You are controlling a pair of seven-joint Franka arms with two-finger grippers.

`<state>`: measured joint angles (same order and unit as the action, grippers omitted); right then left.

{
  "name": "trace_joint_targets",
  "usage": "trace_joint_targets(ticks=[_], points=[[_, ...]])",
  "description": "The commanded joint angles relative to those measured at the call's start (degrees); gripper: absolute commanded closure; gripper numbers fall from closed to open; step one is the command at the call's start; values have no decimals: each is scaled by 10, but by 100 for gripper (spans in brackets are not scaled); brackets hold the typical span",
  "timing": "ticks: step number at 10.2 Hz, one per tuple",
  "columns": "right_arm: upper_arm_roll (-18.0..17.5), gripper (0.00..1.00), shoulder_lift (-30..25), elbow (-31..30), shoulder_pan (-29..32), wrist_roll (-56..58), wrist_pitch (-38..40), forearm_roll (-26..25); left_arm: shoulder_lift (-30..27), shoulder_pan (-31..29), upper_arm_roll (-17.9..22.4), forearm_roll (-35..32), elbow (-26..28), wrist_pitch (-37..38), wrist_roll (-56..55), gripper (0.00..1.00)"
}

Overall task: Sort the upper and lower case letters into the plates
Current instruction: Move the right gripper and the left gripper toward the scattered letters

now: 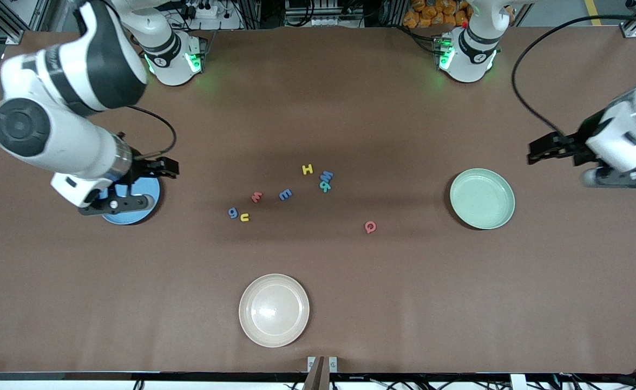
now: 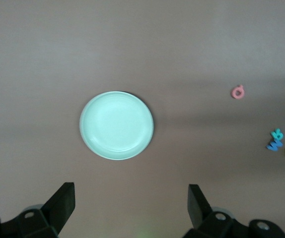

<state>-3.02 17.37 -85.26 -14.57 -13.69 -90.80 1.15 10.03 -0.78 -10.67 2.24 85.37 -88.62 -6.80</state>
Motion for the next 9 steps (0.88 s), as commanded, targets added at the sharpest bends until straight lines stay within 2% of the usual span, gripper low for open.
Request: trace_joint_targets(ticks=[1,3,4,5,6,7,9], points=[[3,0,28,4,-32,-99,-25,4,43,29,-4,8,2,-16,-18,0],[3,0,63,4,-61,-174,-46,5,92,45,-4,1,0,-39,-22,0],[3,0,77,-6,-68,-199,-73,5,118,53,-4,0,0,-78,-25,0],[3,0,79,-37,-76,-214,-120,5,142,71,-6,7,1,-110,-36,0],[3,0,85,-75,-75,-215,-175,6,154,116,-3,1,1,-136,-63,0],[2,0,99,-88,-72,-219,-201,6,177,137,-1,-13,-1,-156,-103,0],[3,0,127,-88,-94,-291,-217,8,210,151,-9,-17,1,-211,-116,0]])
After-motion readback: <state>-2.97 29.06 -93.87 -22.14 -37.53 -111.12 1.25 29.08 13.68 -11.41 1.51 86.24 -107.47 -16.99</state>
